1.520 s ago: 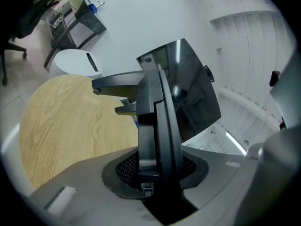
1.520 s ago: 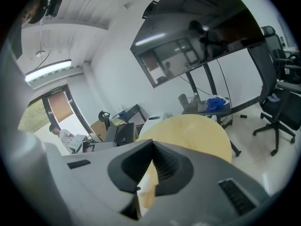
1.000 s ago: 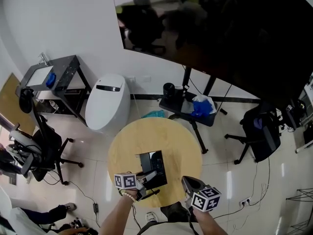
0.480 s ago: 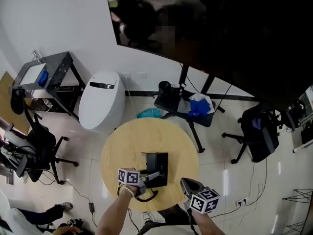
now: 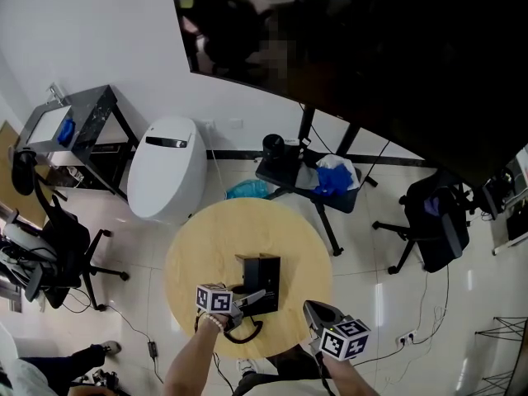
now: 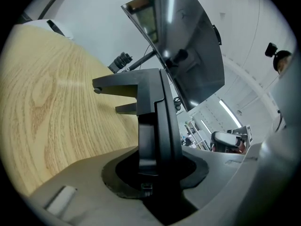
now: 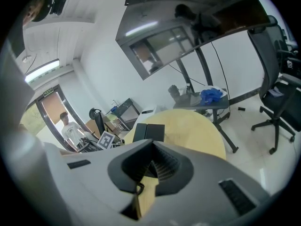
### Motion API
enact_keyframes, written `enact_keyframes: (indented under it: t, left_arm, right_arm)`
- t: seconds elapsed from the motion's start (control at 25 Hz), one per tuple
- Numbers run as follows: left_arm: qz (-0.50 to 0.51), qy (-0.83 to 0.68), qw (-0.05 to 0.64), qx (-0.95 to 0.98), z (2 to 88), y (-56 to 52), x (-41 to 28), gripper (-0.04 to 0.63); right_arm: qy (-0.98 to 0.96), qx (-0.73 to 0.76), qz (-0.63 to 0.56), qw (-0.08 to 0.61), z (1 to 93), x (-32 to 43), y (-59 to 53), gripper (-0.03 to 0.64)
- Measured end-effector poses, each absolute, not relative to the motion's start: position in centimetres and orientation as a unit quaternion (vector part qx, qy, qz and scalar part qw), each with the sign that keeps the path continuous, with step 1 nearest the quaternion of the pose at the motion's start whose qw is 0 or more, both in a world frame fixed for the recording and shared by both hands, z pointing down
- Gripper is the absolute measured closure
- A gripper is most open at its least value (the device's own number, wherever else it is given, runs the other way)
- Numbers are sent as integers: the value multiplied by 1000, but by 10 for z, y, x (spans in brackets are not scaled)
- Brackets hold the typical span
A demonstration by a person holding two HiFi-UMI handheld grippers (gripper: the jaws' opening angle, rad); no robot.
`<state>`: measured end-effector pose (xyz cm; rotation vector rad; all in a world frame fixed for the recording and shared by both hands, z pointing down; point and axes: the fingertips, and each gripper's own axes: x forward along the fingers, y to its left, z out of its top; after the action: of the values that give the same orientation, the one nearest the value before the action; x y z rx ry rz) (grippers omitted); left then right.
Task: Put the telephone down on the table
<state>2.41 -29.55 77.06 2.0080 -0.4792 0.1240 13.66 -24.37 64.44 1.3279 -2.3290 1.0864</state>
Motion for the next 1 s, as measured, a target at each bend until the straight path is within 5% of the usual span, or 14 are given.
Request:
enact_keyframes:
  t: [1.0]
  left_arm:
    - [104,-226,495,833,787,-299,9,371]
  right_arm:
    - [-803,439,380,134,649,123,-252,617]
